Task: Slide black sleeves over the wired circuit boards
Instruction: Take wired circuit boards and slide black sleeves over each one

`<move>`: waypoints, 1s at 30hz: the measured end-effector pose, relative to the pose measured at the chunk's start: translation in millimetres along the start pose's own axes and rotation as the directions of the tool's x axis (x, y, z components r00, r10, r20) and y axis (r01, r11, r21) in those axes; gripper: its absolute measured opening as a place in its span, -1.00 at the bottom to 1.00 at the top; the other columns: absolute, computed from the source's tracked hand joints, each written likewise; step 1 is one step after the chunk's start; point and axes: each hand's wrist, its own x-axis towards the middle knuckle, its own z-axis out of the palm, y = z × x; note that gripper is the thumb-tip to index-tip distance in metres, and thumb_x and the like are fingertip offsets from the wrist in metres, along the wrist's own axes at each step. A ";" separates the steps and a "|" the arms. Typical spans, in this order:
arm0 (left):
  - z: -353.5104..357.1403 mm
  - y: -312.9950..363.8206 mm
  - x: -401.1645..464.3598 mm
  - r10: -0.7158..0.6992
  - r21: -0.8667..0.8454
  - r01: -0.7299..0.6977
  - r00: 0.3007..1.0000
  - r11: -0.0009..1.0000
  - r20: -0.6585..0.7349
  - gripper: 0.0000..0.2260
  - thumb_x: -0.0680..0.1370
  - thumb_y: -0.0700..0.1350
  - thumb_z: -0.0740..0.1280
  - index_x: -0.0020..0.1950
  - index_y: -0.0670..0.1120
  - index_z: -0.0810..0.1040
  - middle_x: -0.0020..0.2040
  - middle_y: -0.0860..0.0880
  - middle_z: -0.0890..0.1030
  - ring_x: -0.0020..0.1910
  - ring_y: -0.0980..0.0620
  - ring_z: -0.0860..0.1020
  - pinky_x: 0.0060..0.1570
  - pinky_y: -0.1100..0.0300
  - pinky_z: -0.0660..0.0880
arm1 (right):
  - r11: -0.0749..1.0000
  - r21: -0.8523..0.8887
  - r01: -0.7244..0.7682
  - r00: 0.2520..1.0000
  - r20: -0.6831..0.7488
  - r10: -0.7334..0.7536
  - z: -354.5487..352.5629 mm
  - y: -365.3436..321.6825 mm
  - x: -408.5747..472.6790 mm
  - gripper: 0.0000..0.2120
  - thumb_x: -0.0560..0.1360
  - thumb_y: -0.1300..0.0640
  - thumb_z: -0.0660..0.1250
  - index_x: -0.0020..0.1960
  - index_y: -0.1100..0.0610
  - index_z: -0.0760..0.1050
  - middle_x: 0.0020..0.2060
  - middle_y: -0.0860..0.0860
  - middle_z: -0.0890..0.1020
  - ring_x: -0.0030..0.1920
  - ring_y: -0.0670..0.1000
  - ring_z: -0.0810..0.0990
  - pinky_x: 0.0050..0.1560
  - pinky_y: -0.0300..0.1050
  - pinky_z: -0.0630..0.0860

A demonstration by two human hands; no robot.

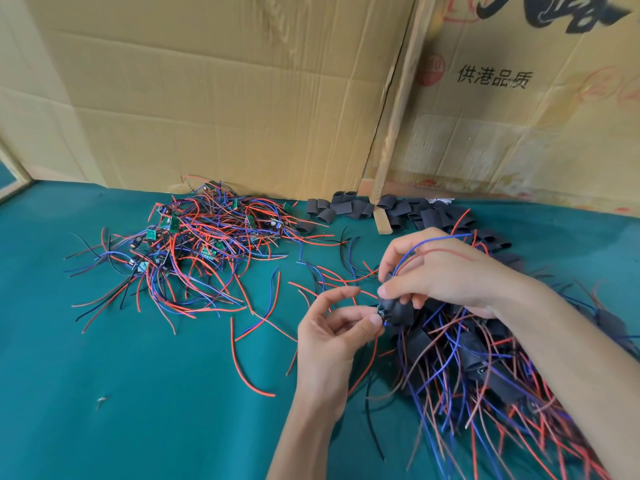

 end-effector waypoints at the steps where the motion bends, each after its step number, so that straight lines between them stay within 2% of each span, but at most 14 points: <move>1: -0.4 0.1 0.0 0.001 0.000 -0.001 1.000 1.000 0.002 -0.59 0.35 -0.28 0.55 0.15 -0.17 0.54 -0.15 -0.23 0.69 -0.24 -0.06 0.61 -0.16 0.20 0.56 | 1.000 0.022 -0.010 1.000 0.025 0.010 1.0 0.8 -0.3 -0.89 0.40 0.32 0.52 -0.18 0.21 0.60 -0.42 0.09 0.64 -0.39 -0.01 0.57 -0.39 -0.18 0.49; 8: -0.9 -1.5 -1.4 0.010 0.039 -0.008 0.999 0.999 -0.034 -0.66 0.39 -0.31 0.55 0.11 -0.21 0.54 -0.24 -0.20 0.60 -0.29 -0.04 0.58 -0.18 0.18 0.58 | 0.996 0.062 -0.061 0.994 0.096 0.055 8.7 8.3 1.1 -0.89 0.41 0.30 0.53 -0.20 0.17 0.62 -0.41 0.08 0.66 -0.37 -0.02 0.60 -0.40 -0.20 0.50; 11: 2.3 -1.5 -3.1 0.001 0.091 0.003 0.999 0.996 -0.041 -0.87 0.51 -0.31 0.47 0.01 -0.21 0.58 -0.29 -0.21 0.57 -0.37 -0.04 0.59 -0.27 0.12 0.61 | 0.993 0.088 -0.081 0.995 0.069 0.075 10.7 11.4 2.0 -0.88 0.41 0.25 0.56 -0.19 0.18 0.62 -0.40 0.08 0.67 -0.38 -0.01 0.60 -0.44 -0.22 0.49; 13: 3.7 -0.6 -4.4 0.019 0.123 -0.014 0.999 0.992 -0.036 -0.97 0.55 -0.27 0.43 -0.07 -0.17 0.61 -0.30 -0.18 0.60 -0.39 -0.06 0.61 -0.33 0.15 0.60 | 0.984 0.141 -0.109 0.993 0.060 0.102 12.7 13.6 1.2 -0.87 0.43 0.20 0.56 -0.18 0.17 0.61 -0.40 0.05 0.66 -0.40 -0.01 0.59 -0.45 -0.23 0.47; 17: 3.7 4.1 -5.2 0.013 0.035 -0.012 1.000 0.999 -0.017 -0.99 0.55 -0.30 0.41 -0.05 -0.23 0.63 -0.25 -0.18 0.65 -0.31 -0.10 0.65 -0.24 0.20 0.60 | 0.974 0.197 -0.111 0.994 0.018 0.110 19.8 17.2 -1.7 -0.88 0.46 0.18 0.55 -0.19 0.15 0.62 -0.42 0.00 0.61 -0.42 -0.03 0.57 -0.47 -0.23 0.44; 19: 3.6 6.7 -5.5 -0.026 -0.041 0.028 0.999 0.999 0.032 -0.92 0.50 -0.34 0.45 -0.02 -0.23 0.66 -0.19 -0.18 0.67 -0.21 -0.14 0.67 -0.16 0.19 0.61 | 0.969 0.221 -0.108 0.993 -0.029 0.117 20.4 17.4 -2.8 -0.88 0.46 0.18 0.54 -0.18 0.16 0.62 -0.40 0.00 0.62 -0.44 -0.03 0.55 -0.48 -0.23 0.42; 21: 3.4 7.6 -5.5 -0.046 -0.037 0.048 0.997 0.998 0.066 -0.85 0.43 -0.31 0.47 -0.02 -0.21 0.68 -0.17 -0.19 0.67 -0.16 -0.15 0.68 -0.11 0.16 0.61 | 0.960 0.262 -0.099 0.990 -0.067 0.120 19.3 17.0 -4.6 -0.91 0.47 0.19 0.52 -0.16 0.17 0.64 -0.37 0.03 0.64 -0.46 -0.04 0.53 -0.50 -0.25 0.40; 25: 4.2 6.5 -6.6 -0.034 0.038 0.032 0.998 0.999 0.056 -0.84 0.38 -0.22 0.52 -0.06 -0.12 0.68 -0.20 -0.20 0.69 -0.21 -0.11 0.66 -0.15 0.11 0.60 | 0.949 0.309 -0.067 0.992 -0.078 0.095 25.5 19.6 -11.1 -0.93 0.52 0.20 0.48 -0.03 0.18 0.71 -0.24 0.03 0.72 -0.44 -0.05 0.52 -0.48 -0.24 0.39; 28: 4.9 7.7 -7.1 -0.032 0.021 0.030 0.995 0.999 0.097 -0.81 0.42 -0.22 0.50 0.01 -0.07 0.70 -0.19 -0.16 0.68 -0.24 -0.05 0.66 -0.21 0.15 0.59 | 0.948 0.311 -0.067 0.987 -0.116 0.108 32.9 23.2 -15.1 -0.89 0.58 0.17 0.42 0.01 0.20 0.69 -0.22 -0.05 0.72 -0.42 -0.04 0.53 -0.48 -0.23 0.38; 30: 5.3 7.9 -7.3 -0.032 0.023 0.030 0.994 0.999 0.103 -0.78 0.44 -0.22 0.48 0.08 -0.09 0.69 -0.18 -0.13 0.67 -0.24 -0.03 0.66 -0.24 0.20 0.57 | 0.924 0.373 -0.085 0.986 -0.103 0.132 34.7 24.4 -17.4 -0.88 0.60 0.20 0.37 0.06 0.22 0.66 -0.24 0.00 0.69 -0.43 -0.03 0.53 -0.47 -0.23 0.37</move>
